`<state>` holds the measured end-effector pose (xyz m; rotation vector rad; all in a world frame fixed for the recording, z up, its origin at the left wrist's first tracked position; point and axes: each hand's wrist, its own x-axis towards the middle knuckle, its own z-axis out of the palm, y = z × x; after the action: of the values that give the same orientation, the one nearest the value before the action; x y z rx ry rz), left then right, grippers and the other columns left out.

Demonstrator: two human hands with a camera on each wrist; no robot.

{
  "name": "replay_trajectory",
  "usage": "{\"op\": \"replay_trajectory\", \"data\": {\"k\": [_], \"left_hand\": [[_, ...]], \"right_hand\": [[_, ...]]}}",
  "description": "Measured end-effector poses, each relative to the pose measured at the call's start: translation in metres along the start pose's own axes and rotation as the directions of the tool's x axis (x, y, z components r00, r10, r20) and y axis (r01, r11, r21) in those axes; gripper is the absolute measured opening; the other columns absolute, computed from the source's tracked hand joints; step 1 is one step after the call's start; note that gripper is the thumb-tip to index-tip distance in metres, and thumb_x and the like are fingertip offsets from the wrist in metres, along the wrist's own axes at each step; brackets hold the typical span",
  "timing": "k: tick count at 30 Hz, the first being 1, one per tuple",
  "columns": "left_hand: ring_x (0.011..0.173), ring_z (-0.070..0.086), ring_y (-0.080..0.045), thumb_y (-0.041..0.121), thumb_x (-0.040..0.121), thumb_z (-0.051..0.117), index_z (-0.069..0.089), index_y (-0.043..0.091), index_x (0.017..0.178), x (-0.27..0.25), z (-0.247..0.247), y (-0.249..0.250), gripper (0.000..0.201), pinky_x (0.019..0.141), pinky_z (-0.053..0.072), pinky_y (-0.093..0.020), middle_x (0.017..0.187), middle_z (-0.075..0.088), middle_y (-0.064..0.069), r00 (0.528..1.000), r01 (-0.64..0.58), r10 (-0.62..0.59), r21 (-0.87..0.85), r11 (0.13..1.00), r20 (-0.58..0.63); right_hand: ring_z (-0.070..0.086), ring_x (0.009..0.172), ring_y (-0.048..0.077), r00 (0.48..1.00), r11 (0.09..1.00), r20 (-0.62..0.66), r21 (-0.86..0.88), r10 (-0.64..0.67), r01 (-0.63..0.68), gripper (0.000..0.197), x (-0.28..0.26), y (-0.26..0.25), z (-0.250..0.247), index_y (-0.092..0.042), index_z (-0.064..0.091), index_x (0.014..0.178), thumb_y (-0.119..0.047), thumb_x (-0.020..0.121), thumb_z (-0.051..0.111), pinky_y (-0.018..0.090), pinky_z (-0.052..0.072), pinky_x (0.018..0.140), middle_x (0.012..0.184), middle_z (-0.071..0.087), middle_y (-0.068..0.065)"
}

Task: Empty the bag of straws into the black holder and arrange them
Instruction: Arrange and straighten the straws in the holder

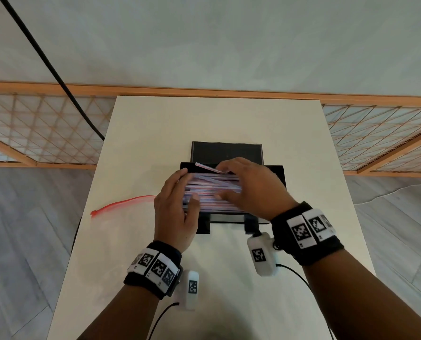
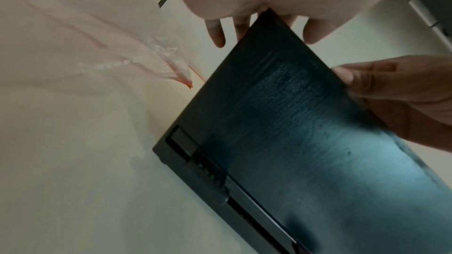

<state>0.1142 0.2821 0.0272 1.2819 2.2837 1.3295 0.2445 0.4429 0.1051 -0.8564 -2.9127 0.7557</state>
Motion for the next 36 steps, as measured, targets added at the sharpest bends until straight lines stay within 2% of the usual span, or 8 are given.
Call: {"op": "replay_trajectory", "data": {"k": [3,6,12,16,23,30,33,36], "left_hand": [[0.132,0.053,-0.018,0.040,0.099,0.049,0.057,0.017,0.137,0.004,-0.002,0.003,0.046,0.103,0.049,-0.051,0.146,0.050,0.002,1.000,0.005,-0.007,0.097,0.995,0.019],[0.132,0.053,-0.019,0.036,0.098,0.052,0.058,0.019,0.137,0.010,-0.003,0.006,0.042,0.104,0.047,-0.051,0.144,0.052,0.001,1.000,-0.011,0.012,0.145,0.989,-0.005],[0.146,0.036,-0.023,0.041,0.099,0.039,0.048,0.025,0.145,0.025,0.002,0.020,0.050,0.114,0.032,-0.048,0.150,0.048,0.004,0.993,-0.049,0.005,0.359,0.932,0.122],[0.142,0.040,-0.024,0.037,0.098,0.044,0.050,0.025,0.143,0.028,0.001,0.022,0.047,0.108,0.036,-0.048,0.145,0.050,0.004,0.990,-0.055,-0.006,0.413,0.909,0.144],[0.112,0.059,-0.025,0.014,0.092,0.066,0.072,0.023,0.120,0.063,-0.012,0.022,0.030,0.091,0.046,-0.040,0.120,0.067,0.003,0.986,-0.053,-0.024,0.442,0.895,0.166],[0.092,0.068,-0.021,0.017,0.092,0.068,0.081,0.023,0.095,0.089,-0.032,0.018,0.015,0.077,0.056,-0.038,0.101,0.074,0.006,0.976,-0.112,0.020,0.416,0.902,0.218],[0.093,0.065,-0.018,0.020,0.088,0.073,0.078,0.026,0.096,0.088,-0.038,0.016,0.011,0.073,0.052,-0.032,0.104,0.071,0.009,0.951,-0.215,0.084,0.438,0.873,0.299],[0.097,0.065,-0.019,0.025,0.085,0.077,0.074,0.027,0.109,0.087,-0.037,0.014,0.024,0.075,0.051,-0.033,0.111,0.069,0.009,0.930,-0.294,0.138,0.462,0.837,0.341]], "right_hand": [[0.064,0.103,0.013,0.993,0.998,-0.100,0.011,0.055,-0.054,0.049,-0.018,0.015,0.001,-0.030,0.059,0.125,-0.047,0.082,0.071,0.038,0.053,0.090,0.122,0.063,-0.010],[0.063,0.106,0.015,0.982,0.995,-0.162,0.000,0.100,-0.101,0.047,-0.031,0.024,0.013,-0.029,0.059,0.125,-0.048,0.083,0.068,0.039,0.051,0.093,0.124,0.062,-0.008],[0.040,0.140,0.016,0.976,0.977,-0.135,-0.108,0.171,-0.186,0.068,-0.036,0.020,0.041,-0.026,0.041,0.146,-0.066,0.091,0.042,0.043,0.032,0.113,0.150,0.044,-0.005],[0.044,0.137,0.018,0.970,0.960,-0.140,-0.171,0.201,-0.224,0.073,-0.032,0.015,0.046,-0.024,0.039,0.147,-0.070,0.091,0.029,0.045,0.034,0.109,0.146,0.048,-0.004],[0.049,0.131,0.020,0.971,0.948,-0.125,-0.220,0.206,-0.229,0.069,-0.029,0.012,0.050,-0.025,0.044,0.143,-0.069,0.093,0.024,0.046,0.039,0.103,0.141,0.050,-0.004],[0.049,0.131,0.019,0.966,0.950,-0.158,-0.206,0.203,-0.234,0.066,-0.031,0.012,0.049,-0.025,0.047,0.139,-0.068,0.092,0.027,0.044,0.038,0.106,0.140,0.052,-0.005],[0.050,0.130,0.018,0.963,0.951,-0.173,-0.198,0.204,-0.237,0.065,-0.032,0.010,0.048,-0.026,0.048,0.137,-0.068,0.092,0.029,0.044,0.038,0.106,0.139,0.052,-0.005],[0.051,0.128,0.018,0.961,0.952,-0.177,-0.187,0.210,-0.242,0.064,-0.031,0.010,0.048,-0.026,0.048,0.137,-0.068,0.091,0.030,0.045,0.040,0.104,0.139,0.052,-0.005]]}}
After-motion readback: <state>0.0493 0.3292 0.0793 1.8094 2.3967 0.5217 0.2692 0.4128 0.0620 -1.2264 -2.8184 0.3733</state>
